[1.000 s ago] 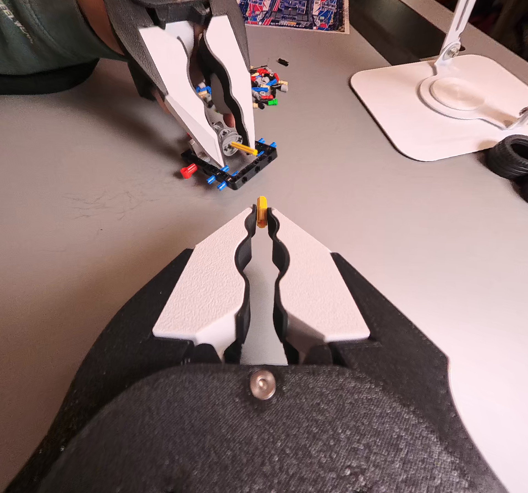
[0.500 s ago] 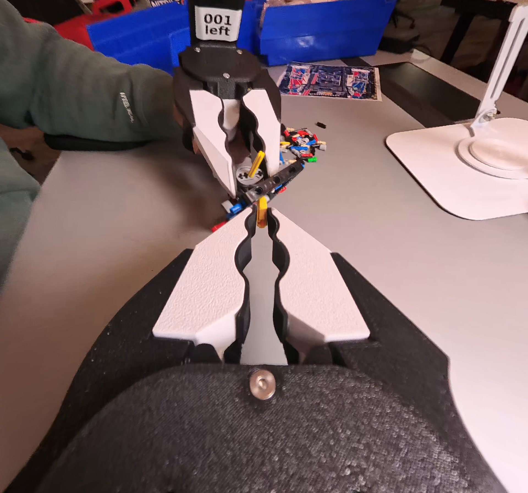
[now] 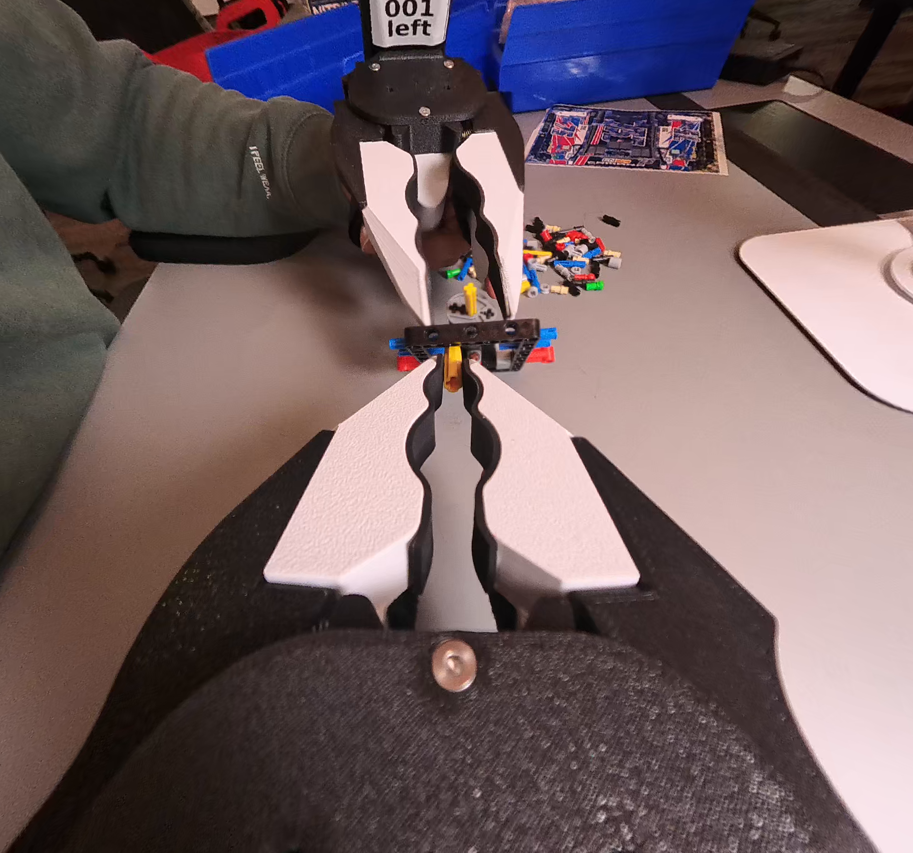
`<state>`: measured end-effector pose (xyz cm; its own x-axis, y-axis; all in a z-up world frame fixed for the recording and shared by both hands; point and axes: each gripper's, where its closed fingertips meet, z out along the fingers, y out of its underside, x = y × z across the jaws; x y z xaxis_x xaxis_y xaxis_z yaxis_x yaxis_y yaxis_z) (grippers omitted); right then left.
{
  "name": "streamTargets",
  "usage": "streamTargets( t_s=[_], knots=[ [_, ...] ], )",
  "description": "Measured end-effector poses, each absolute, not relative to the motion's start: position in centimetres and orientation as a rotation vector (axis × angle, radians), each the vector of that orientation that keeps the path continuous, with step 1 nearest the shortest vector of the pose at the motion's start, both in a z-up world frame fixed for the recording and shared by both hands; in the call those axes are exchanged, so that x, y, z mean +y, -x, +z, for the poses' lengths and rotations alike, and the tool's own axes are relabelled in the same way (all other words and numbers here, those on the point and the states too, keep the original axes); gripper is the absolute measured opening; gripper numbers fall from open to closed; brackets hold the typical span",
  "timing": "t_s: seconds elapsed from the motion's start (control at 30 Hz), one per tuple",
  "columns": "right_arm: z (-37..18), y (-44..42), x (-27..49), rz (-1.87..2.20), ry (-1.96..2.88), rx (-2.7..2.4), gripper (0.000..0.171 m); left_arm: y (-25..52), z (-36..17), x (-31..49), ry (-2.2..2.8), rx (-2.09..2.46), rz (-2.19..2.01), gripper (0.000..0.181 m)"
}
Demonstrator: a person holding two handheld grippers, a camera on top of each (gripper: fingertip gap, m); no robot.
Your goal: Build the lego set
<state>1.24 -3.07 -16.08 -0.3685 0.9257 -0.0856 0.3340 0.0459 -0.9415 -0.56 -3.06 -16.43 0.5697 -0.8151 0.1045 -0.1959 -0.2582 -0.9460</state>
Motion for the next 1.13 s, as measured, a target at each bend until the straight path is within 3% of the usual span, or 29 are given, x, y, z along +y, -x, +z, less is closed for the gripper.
streamTargets(
  t_s=[0.07,0.27,0.43,0.67,0.77,0.87,1.13],
  knots=[
    [-15.9,-0.8,-3.5,1.329,1.259,-1.757,0.005,1.1,-16.6,-3.2,1.779,0.822,-0.722,0.023],
    [-16.1,0.6,-4.1,1.320,1.257,-1.763,0.005,2.2,-16.6,-3.7,1.786,0.802,-0.733,0.026],
    [-15.8,1.4,-4.1,1.298,1.249,-1.772,0.005,3.5,-16.0,-5.0,1.795,0.861,-0.777,0.074],
    [-16.3,2.8,-4.4,1.201,1.239,-1.879,0.005,2.7,-20.0,-4.4,1.927,1.019,-0.675,0.107],
    [-16.6,3.5,-4.6,1.125,1.224,-1.956,0.005,2.3,-20.1,-4.0,1.931,1.037,-0.683,0.106],
    [-16.7,4.2,-4.7,1.049,1.221,-2.052,0.005,2.4,-20.2,-4.0,1.926,1.029,-0.757,0.088],
    [-17.1,4.6,-4.6,0.695,1.189,-2.382,0.005,2.7,-20.0,-4.2,1.909,1.027,-0.807,0.086]
  ],
)
